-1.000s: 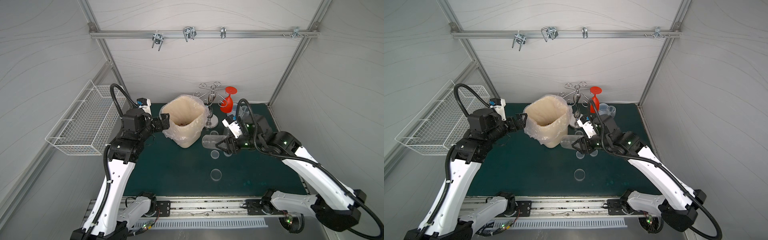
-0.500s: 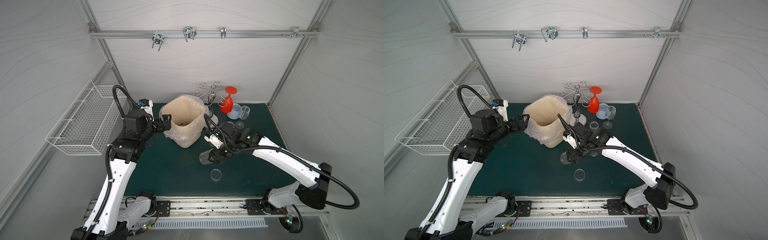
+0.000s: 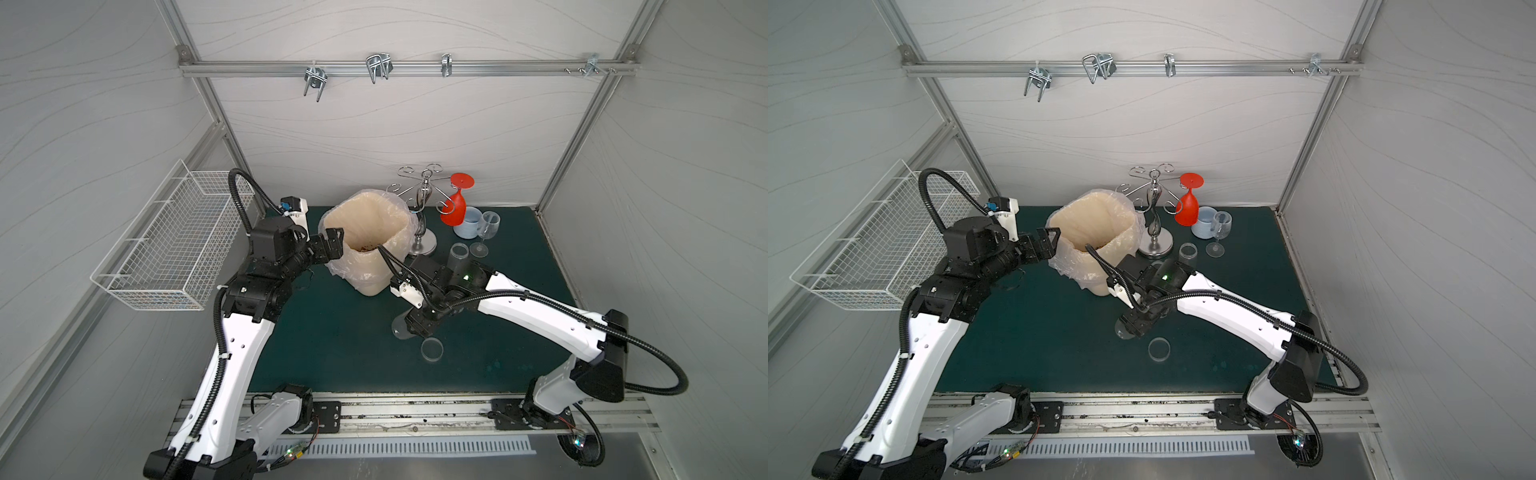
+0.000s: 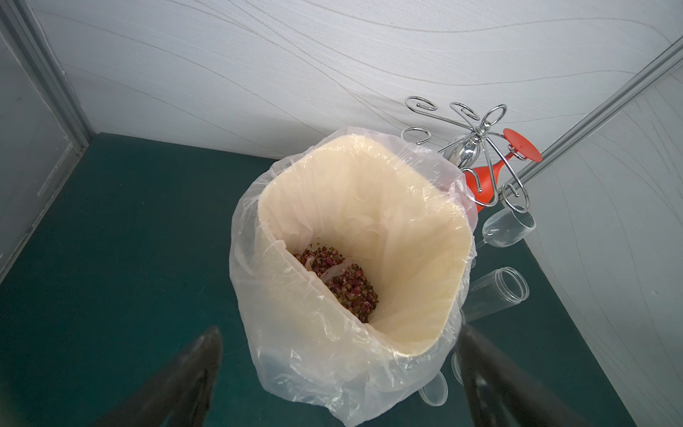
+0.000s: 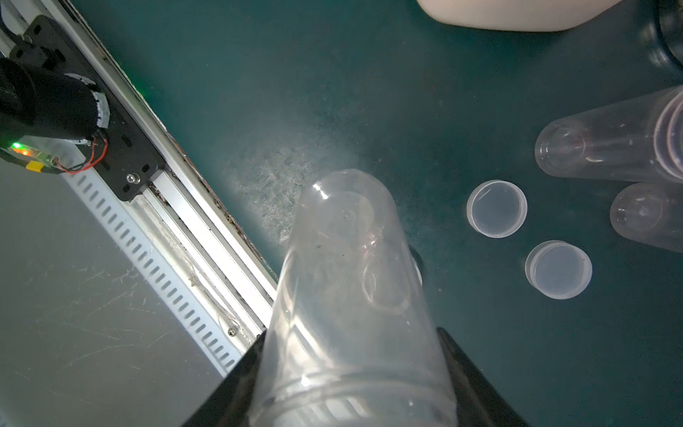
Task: Empty the moldy dried flower tea in the jars
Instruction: Place the jar at the center of the board.
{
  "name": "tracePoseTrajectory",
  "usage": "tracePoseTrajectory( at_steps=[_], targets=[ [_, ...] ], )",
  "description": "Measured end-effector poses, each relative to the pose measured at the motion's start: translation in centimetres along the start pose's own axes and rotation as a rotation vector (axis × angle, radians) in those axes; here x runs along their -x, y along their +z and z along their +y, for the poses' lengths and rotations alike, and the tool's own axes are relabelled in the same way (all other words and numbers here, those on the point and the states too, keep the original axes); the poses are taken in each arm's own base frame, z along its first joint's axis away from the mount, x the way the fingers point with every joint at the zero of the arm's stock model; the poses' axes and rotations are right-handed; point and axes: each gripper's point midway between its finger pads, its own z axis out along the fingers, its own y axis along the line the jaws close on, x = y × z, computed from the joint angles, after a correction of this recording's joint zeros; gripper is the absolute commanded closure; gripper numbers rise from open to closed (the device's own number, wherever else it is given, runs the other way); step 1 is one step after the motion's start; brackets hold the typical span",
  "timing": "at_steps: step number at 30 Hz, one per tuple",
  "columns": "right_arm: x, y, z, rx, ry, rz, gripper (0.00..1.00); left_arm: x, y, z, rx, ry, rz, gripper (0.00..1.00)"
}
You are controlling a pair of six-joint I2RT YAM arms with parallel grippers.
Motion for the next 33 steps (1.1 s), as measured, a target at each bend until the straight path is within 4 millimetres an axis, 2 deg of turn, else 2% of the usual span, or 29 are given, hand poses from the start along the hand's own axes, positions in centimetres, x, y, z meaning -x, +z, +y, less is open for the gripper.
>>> tracePoseTrajectory(
  at_steps=[15,26,33],
  targets=[
    [0.0,3.3,0.3,-0.068,-0.083,0.158,0.74,0.0,0.0,0.0,0.001,0.005,-0.001,0.01],
    [-0.3,3.7,0.2,-0.102,-0.122,0.224,0.7,-0.4,0.2,0.1,0.004,0.005,0.008,0.01],
    [-0.9,4.8,0.4,-0.114,-0.155,0.285,0.66,-0.5,0.2,0.2,0.004,0.006,0.01,0.01]
  ],
)
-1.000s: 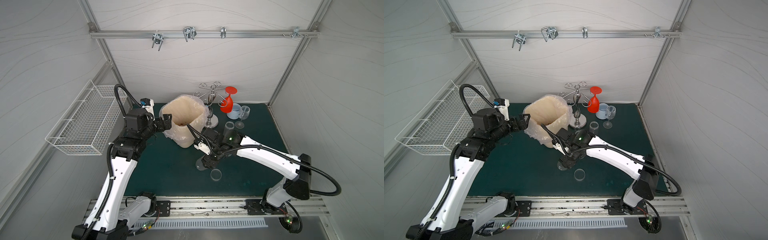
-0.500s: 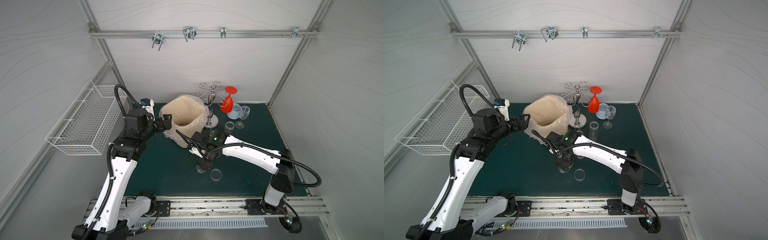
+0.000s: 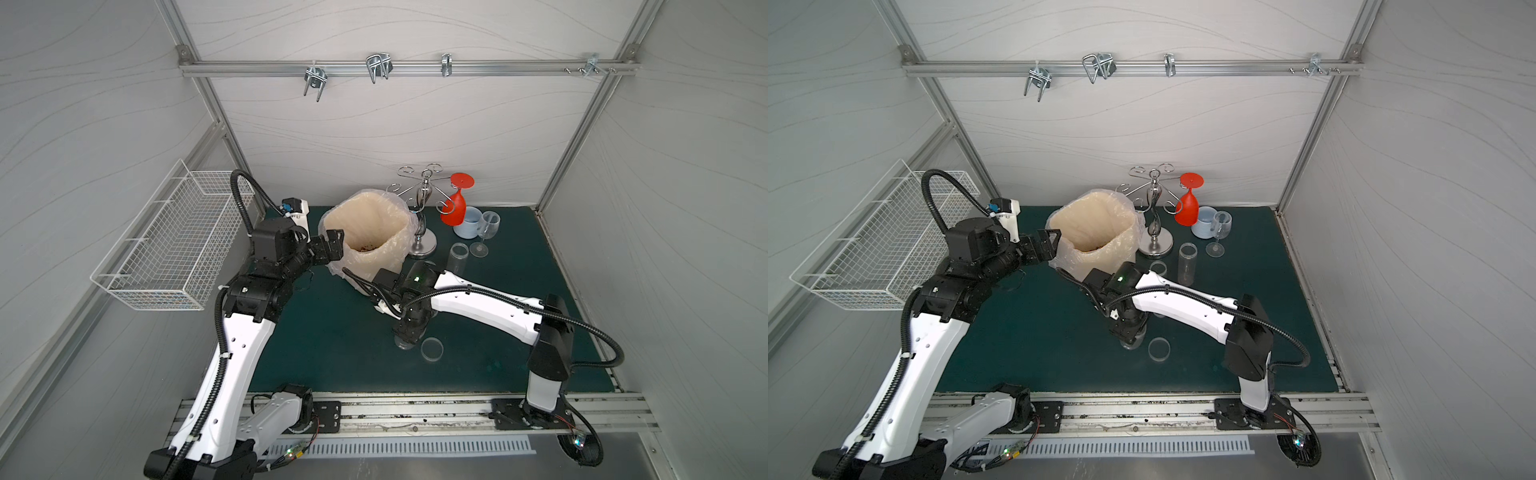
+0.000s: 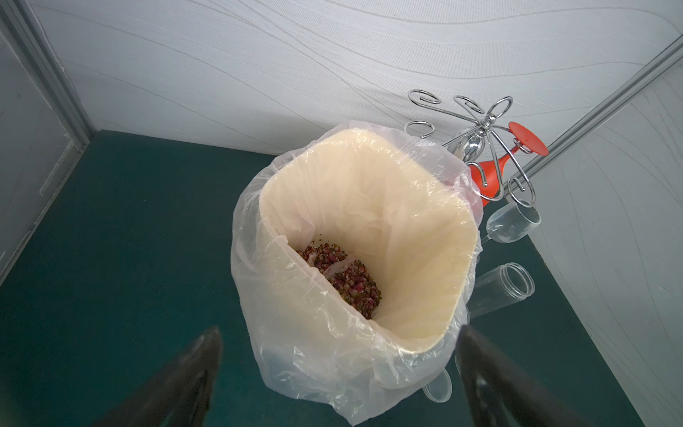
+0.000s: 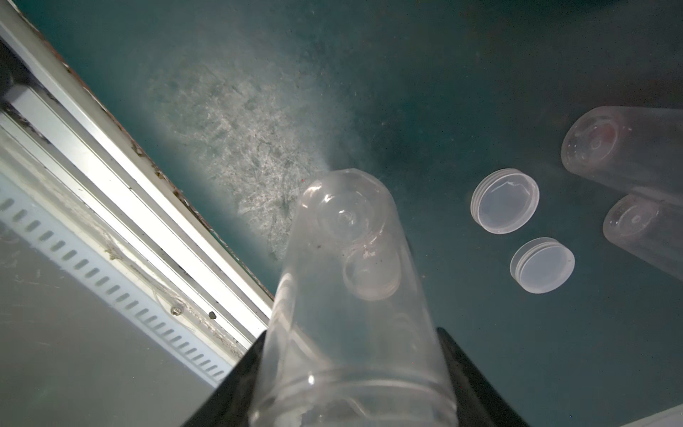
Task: Empty the moldy dried flower tea in the jars
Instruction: Place the jar at the center of the board.
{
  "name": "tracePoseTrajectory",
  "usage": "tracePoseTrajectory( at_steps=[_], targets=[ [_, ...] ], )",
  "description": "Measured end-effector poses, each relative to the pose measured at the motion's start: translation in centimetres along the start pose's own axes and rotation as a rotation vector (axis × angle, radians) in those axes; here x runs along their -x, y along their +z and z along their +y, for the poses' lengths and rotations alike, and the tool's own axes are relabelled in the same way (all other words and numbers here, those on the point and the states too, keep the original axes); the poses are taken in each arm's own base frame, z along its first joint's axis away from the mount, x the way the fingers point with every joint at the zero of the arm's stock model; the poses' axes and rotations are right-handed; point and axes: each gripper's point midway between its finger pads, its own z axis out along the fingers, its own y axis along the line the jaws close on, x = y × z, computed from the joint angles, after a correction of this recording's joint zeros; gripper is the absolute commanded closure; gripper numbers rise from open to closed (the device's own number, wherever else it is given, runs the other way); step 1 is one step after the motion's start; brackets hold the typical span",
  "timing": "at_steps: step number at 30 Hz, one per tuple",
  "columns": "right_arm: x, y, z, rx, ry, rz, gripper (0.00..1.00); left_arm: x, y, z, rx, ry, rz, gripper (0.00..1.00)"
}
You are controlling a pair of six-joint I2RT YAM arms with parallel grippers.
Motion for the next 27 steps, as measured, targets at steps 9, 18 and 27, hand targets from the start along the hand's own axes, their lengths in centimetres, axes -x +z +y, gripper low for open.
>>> tracePoseTrajectory(
  at_steps=[9,18,27],
  targets=[
    [0.0,1.8,0.2,-0.013,-0.035,0.075,0.61,-0.7,0.1,0.2,0.004,-0.001,0.011,0.01],
    [-0.1,3.8,0.8,-0.009,-0.051,0.127,0.53,-1.1,0.5,0.4,0.004,-0.002,0.015,0.01],
    [0.3,4.2,1.8,0.017,-0.063,0.115,0.38,-1.1,0.6,0.4,0.005,0.004,0.016,0.01]
  ],
)
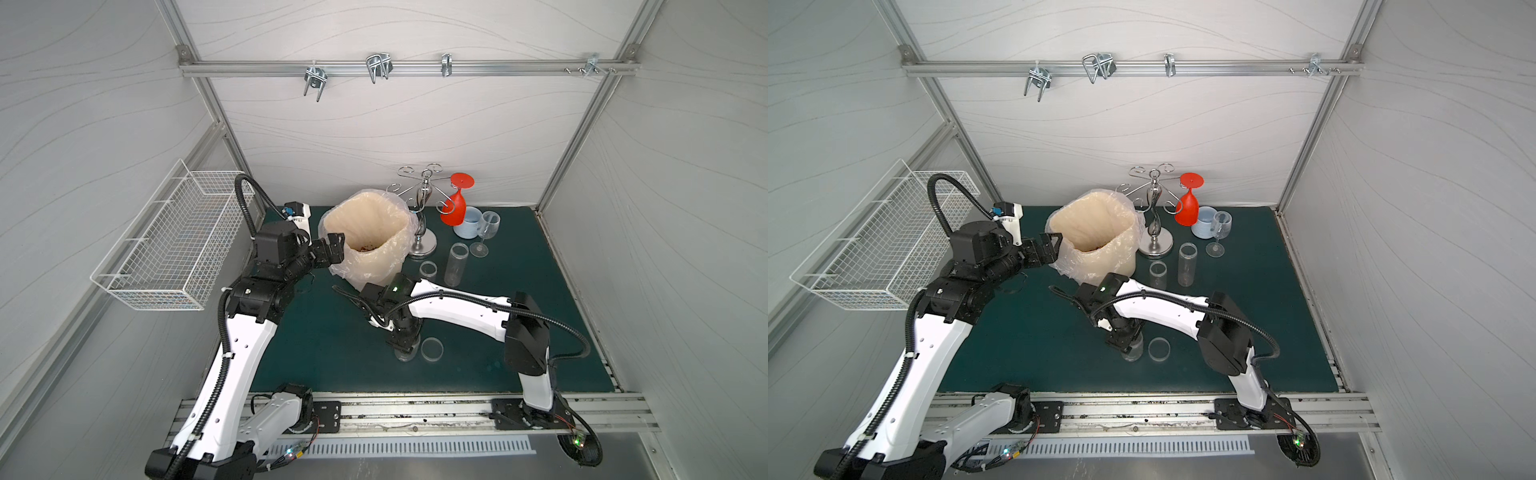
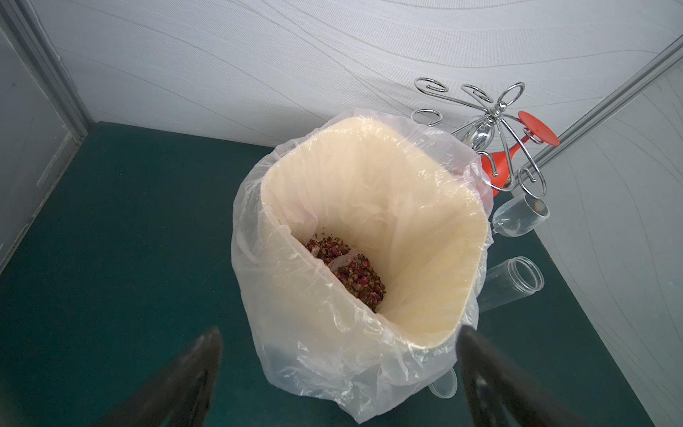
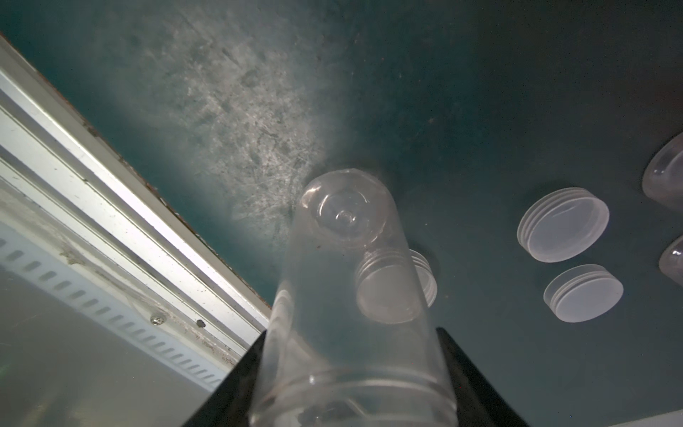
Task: Empty the moldy dried flower tea in the jars
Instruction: Place the jar at the center of the board.
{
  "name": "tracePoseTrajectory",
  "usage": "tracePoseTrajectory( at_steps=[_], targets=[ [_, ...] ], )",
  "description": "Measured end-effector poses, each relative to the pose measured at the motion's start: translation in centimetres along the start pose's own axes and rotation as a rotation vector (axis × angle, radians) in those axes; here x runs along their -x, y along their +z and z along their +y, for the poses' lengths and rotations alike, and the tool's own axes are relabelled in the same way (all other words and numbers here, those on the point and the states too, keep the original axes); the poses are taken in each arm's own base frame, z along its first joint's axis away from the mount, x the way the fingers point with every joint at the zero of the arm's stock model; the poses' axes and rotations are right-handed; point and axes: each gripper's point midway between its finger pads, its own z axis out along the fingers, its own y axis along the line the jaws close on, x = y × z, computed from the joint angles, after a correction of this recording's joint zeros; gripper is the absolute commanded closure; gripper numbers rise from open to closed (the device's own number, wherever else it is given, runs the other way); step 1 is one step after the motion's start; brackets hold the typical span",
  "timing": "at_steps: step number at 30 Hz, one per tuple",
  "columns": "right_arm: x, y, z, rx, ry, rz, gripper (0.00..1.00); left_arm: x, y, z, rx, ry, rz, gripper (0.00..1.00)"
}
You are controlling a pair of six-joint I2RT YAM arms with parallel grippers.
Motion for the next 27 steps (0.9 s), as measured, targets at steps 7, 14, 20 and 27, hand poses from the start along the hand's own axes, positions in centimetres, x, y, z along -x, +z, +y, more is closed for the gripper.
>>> tracePoseTrajectory(
  at_steps=[7,14,20,27],
  targets=[
    [0.3,0.3,0.5,0.021,-0.001,-0.003,0.19,-0.1,0.3,0.1,0.002,0.003,0.006,0.01],
    [0.5,0.1,0.7,0.033,-0.006,-0.012,0.06,-0.3,0.5,0.2,0.006,0.006,0.013,0.01],
    [1.6,-1.7,0.7,0.038,-0.01,-0.087,0.01,-0.3,0.5,0.3,0.014,0.015,0.011,0.01],
    [1.8,-7.6,-0.1,0.016,0.003,-0.287,0.01,-0.2,0.5,0.6,0.031,0.02,0.006,0.01]
  ],
)
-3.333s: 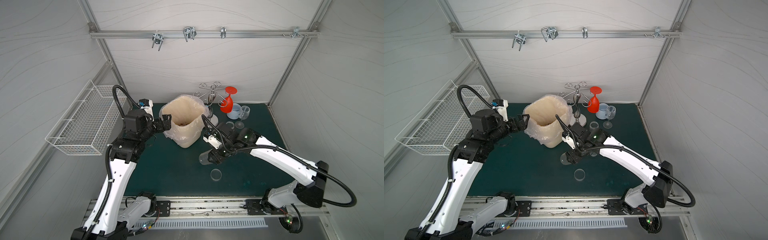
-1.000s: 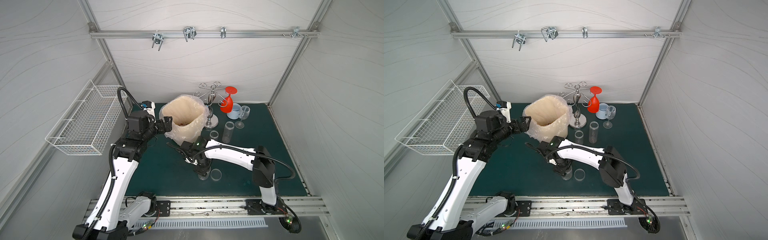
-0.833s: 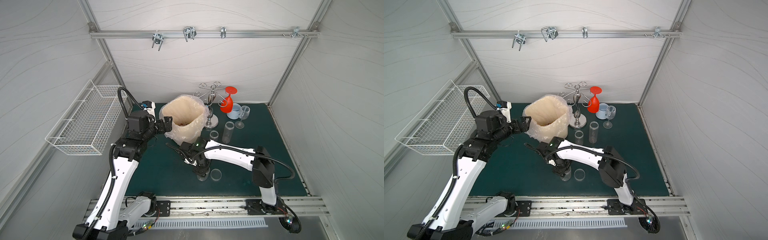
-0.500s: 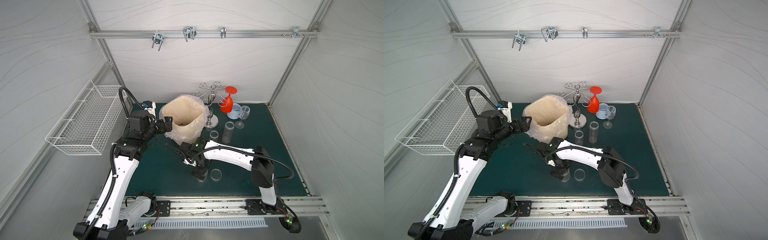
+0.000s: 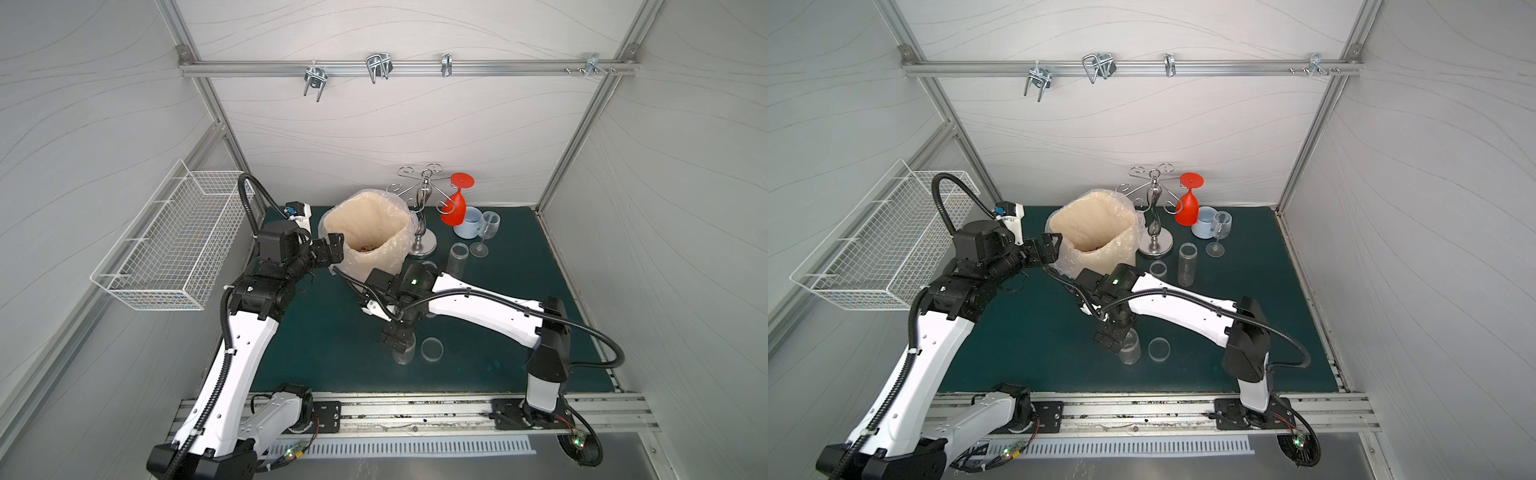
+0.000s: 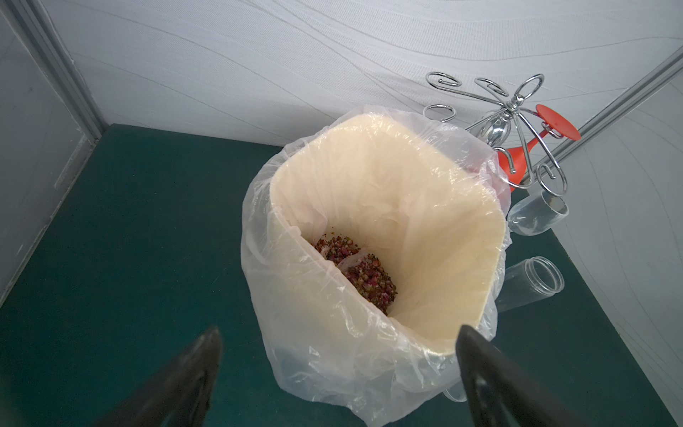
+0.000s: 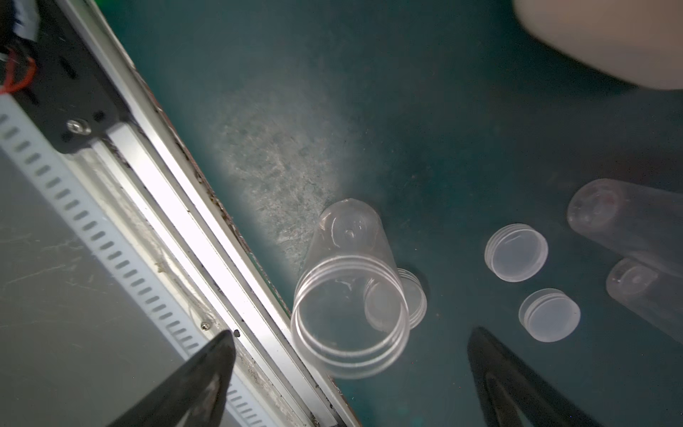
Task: Empty the moldy dried flower tea in the jars
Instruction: Place the jar at the center of the board, then reset both arms
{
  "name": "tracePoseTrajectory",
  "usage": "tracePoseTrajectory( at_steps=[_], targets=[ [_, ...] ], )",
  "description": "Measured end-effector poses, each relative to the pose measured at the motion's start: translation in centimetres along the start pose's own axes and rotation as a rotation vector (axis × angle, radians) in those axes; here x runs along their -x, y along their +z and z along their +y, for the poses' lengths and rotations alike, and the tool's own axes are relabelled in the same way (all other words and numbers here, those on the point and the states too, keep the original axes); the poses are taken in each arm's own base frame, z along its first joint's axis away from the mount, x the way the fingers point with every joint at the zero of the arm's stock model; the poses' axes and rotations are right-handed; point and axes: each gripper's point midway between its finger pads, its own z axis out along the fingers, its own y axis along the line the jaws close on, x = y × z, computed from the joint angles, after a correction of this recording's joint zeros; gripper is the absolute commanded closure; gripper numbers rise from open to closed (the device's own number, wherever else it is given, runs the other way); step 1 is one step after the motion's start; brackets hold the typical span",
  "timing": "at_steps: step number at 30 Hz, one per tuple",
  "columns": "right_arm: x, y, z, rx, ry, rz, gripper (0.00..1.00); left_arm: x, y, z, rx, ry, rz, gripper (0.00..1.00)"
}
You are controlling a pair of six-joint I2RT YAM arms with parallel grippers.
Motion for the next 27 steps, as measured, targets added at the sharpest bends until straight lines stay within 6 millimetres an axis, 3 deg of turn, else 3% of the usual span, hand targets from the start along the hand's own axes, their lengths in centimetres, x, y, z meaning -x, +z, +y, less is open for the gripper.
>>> tracePoseTrajectory(
  at_steps=[7,14,21,27],
  targets=[
    [1.0,-8.0,-2.1,-0.04,0.052,-0.285,0.01,0.1,-0.1,0.3,0.016,0.005,-0.007,0.01],
    [-2.1,-14.5,-6.1,-0.103,0.191,-0.547,0.01,0.5,-0.7,0.5,0.033,0.021,-0.03,0.01],
    [-6.2,-17.6,-10.2,-0.206,0.348,-0.728,0.01,-0.2,-0.7,1.0,0.051,0.033,-0.026,0.01],
    [-10.3,-17.1,-14.3,-0.327,0.523,-0.791,0.01,-2.2,-0.3,2.2,0.094,0.052,-0.009,0.01]
  ],
)
